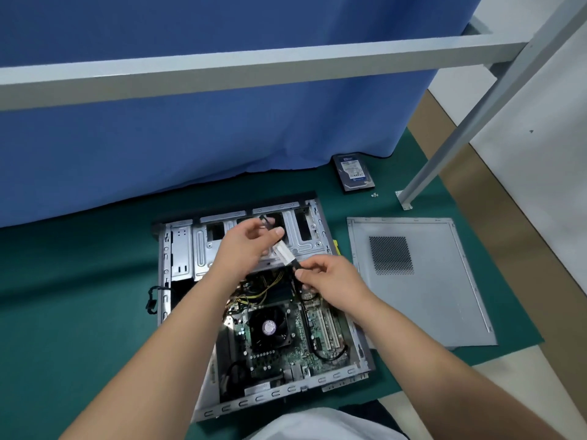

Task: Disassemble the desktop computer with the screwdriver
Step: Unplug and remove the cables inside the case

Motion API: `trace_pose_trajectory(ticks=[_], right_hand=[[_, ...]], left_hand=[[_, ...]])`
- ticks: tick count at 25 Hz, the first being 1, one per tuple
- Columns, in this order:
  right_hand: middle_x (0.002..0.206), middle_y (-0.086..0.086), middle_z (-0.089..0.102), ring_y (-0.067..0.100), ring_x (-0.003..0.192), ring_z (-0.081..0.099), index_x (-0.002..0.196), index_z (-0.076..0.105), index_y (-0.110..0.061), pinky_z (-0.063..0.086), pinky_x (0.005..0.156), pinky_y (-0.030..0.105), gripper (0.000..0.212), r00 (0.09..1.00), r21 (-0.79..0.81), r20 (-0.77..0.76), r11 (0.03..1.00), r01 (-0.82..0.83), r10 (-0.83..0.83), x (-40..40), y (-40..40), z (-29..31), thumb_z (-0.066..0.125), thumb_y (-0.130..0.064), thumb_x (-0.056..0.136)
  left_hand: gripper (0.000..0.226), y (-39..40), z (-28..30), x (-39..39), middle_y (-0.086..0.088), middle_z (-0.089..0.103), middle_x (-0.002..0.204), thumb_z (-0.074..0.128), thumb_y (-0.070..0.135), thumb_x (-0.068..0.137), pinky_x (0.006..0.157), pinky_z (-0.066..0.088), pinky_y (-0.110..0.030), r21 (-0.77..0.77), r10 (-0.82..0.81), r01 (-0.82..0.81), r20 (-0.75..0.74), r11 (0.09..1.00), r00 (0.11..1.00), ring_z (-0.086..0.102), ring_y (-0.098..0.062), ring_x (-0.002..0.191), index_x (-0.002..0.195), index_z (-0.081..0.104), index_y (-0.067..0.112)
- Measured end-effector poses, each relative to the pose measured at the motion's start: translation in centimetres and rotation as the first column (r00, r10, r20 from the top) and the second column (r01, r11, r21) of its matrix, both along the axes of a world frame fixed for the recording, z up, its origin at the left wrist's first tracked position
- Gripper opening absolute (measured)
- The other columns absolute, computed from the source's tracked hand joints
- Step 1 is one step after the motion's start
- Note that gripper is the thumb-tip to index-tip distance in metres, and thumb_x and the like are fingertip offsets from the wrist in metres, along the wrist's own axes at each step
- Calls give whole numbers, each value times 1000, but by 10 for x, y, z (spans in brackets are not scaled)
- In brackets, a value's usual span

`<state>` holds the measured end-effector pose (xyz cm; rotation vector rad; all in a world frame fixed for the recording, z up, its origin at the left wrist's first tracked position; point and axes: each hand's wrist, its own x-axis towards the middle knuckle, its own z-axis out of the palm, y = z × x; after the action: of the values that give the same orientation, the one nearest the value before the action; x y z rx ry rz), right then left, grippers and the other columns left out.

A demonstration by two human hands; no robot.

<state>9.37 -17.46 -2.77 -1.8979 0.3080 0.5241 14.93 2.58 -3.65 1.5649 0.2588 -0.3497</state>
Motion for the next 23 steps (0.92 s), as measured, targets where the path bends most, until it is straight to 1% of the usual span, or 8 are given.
trace_pose_trajectory(ticks=[4,6,8,10,12,16,19,23], right_hand=[[77,-8,76,4,66,69,91,75,-30,57,65,23,6,982,-41,59,983,180,-177,59,-47,9,80,-30,88],[74,-4,75,9,68,69,88,75,-23,57,73,30,10,957,-95,71,953,287,-281,96,-73,8,82,-30,85],[75,-6,74,9,68,70,84,75,-20,51,70,26,15,950,-223,57,924,312,-307,135,-91,-1,82,-32,84],[81,-4,73,16,79,68,79,70,-17,45,69,24,22,963,-394,17,884,252,-267,174,-100,-17,80,-36,84],[87,3,70,23,84,63,76,65,-18,43,71,23,26,980,-544,-37,827,143,-194,211,-101,-37,77,-39,86],[107,14,70,31,90,63,90,64,-9,44,71,29,27,993,-670,-69,742,25,-95,268,-89,-76,69,-34,95],[117,20,67,39,107,66,117,64,-3,51,78,35,27,997,-713,-28,700,30,-71,292,-80,-98,65,-19,95],[125,15,63,37,111,67,122,62,-4,53,79,38,28,998,-822,-51,565,-65,41,304,-73,-120,60,-10,95]], left_hand=[[50,2,-4,56,22,69,122,65,69,85,87,52,-24,398,-180,96,180,913,967,64,3,109,126,67,41],[47,7,-12,87,10,64,137,56,60,96,102,46,-32,689,-288,70,206,721,935,56,-11,127,134,63,33],[46,8,-21,111,1,62,139,43,57,103,110,40,-38,857,-361,138,59,496,931,49,-20,137,133,64,30],[54,7,-33,118,0,69,125,25,59,105,107,37,-41,932,-355,195,-78,307,932,53,-21,131,117,70,31],[61,5,-44,114,5,72,100,16,57,104,92,40,-39,980,-341,92,-26,178,940,64,-21,110,95,70,29],[51,2,-57,114,8,68,78,27,51,101,76,41,-37,992,-354,-58,95,115,931,66,-23,83,77,65,27],[48,1,-63,116,4,68,74,32,47,99,72,41,-37,991,-349,-103,127,86,928,66,-27,77,72,63,23],[44,1,-68,115,3,66,71,34,44,99,72,38,-38,985,-356,-149,170,84,919,64,-29,73,70,60,23]])
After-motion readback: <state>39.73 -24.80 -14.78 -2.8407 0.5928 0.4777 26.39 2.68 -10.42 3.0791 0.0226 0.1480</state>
